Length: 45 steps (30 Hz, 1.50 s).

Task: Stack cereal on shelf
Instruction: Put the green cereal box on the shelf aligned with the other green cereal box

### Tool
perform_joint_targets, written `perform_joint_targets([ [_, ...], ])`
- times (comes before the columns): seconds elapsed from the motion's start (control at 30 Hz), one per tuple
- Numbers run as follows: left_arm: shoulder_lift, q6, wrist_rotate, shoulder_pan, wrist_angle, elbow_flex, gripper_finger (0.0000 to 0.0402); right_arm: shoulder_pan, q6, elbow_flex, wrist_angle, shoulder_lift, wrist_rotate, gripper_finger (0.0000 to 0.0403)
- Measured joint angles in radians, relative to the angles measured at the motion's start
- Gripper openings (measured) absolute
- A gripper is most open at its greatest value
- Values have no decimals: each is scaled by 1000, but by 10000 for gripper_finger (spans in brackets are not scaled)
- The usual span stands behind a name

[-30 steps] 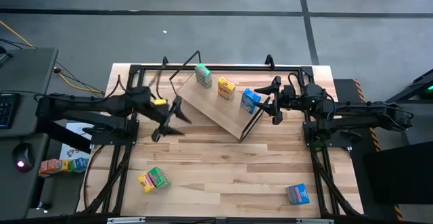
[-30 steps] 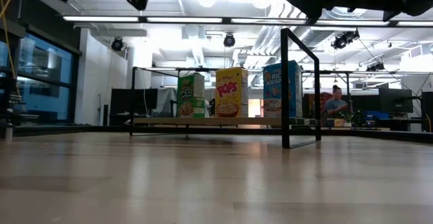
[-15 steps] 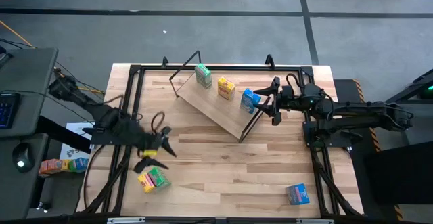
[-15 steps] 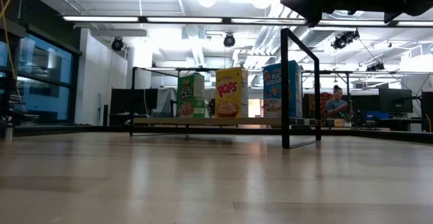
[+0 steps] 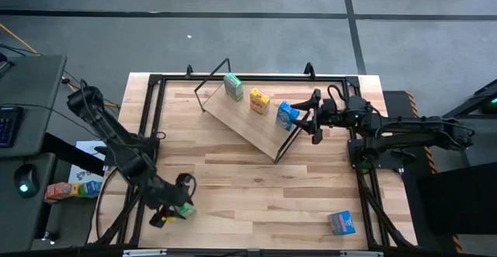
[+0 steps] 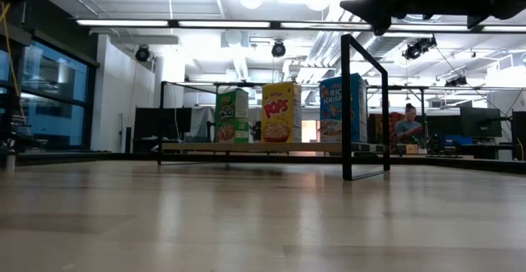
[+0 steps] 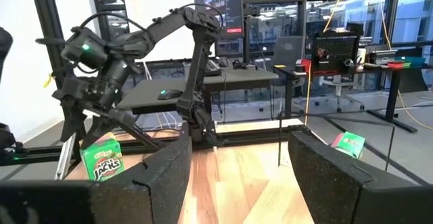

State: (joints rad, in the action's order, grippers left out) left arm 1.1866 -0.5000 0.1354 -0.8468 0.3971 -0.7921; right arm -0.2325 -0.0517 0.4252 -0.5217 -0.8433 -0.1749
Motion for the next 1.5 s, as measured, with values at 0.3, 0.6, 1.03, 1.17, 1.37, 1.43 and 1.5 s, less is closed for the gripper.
perform_joint_targets([
  [0.3,-2,53,30,-20,23,0,209,0,-3,0,6,0,8,240],
  [0.6,-11,111,49,-22,159,-10,123,0,-19,0,28,0,8,240],
  [1.03,-49,109,50,-43,187,-60,2,0,-19,0,33,-1,8,240],
  [1.17,-48,46,26,-58,214,-60,1,0,-19,0,36,-1,8,240],
  [1.37,-46,-39,-28,-70,280,-60,0,0,-19,0,36,-1,8,240],
  [1.43,-46,-37,-25,-70,296,-60,0,0,-19,0,36,-1,8,240],
  [1.5,-46,-16,-18,-70,297,-60,0,0,-19,0,36,-1,8,240],
])
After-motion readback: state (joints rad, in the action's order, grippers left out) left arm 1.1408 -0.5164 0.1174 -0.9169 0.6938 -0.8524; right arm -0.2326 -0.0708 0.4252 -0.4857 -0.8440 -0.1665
